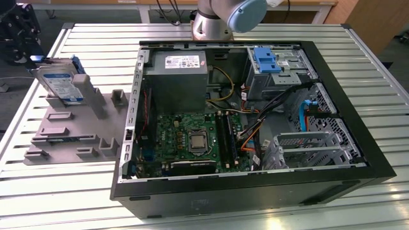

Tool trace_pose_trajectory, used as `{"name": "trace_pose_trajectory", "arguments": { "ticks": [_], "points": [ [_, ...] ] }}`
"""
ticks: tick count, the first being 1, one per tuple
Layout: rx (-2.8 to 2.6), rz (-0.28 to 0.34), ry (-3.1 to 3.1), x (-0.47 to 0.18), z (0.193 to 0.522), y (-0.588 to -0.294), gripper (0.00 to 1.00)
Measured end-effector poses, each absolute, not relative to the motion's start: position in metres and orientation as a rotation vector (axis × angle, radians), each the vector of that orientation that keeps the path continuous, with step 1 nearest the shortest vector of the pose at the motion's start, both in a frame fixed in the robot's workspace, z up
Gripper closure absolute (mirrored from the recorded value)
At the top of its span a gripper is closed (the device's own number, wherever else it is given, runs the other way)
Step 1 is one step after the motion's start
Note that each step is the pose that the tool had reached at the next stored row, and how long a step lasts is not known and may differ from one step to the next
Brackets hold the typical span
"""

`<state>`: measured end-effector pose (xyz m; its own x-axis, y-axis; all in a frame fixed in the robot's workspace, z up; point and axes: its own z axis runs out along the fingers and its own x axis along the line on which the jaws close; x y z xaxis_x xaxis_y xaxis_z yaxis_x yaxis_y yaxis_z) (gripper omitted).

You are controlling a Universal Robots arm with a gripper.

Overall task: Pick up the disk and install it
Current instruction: 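Pick up the disk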

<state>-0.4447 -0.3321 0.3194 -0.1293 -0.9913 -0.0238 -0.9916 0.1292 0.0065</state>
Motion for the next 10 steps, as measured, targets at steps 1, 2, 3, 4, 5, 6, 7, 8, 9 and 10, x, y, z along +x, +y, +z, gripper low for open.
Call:
{"name": "trace_pose_trajectory", "arguments": {
  "ticks": [1,2,3,4,5,6,7,8,9,10],
  "points": [
    [-2.064,0.032,2.35,-0.445,0.319,-0.332,0.53],
    [-2.064,0.032,2.35,-0.445,0.318,-0.332,0.53],
    [-2.064,0.032,2.35,-0.445,0.316,-0.332,0.53],
    [-2.064,0.032,2.35,-0.445,0.315,-0.332,0.53],
    [-2.064,0.032,2.35,-0.445,0.313,-0.332,0.53],
    [-2.064,0.032,2.35,-0.445,0.311,-0.332,0.53],
    [-2.064,0.032,2.35,-0.445,0.31,-0.332,0.53],
    [-2.064,0.032,2.35,-0.445,0.309,-0.332,0.53],
    [-2.064,0.032,2.35,-0.445,0.308,-0.332,0.53],
    [-2.064,0.032,2.351,-0.445,0.308,-0.332,0.53]
  ]
}}
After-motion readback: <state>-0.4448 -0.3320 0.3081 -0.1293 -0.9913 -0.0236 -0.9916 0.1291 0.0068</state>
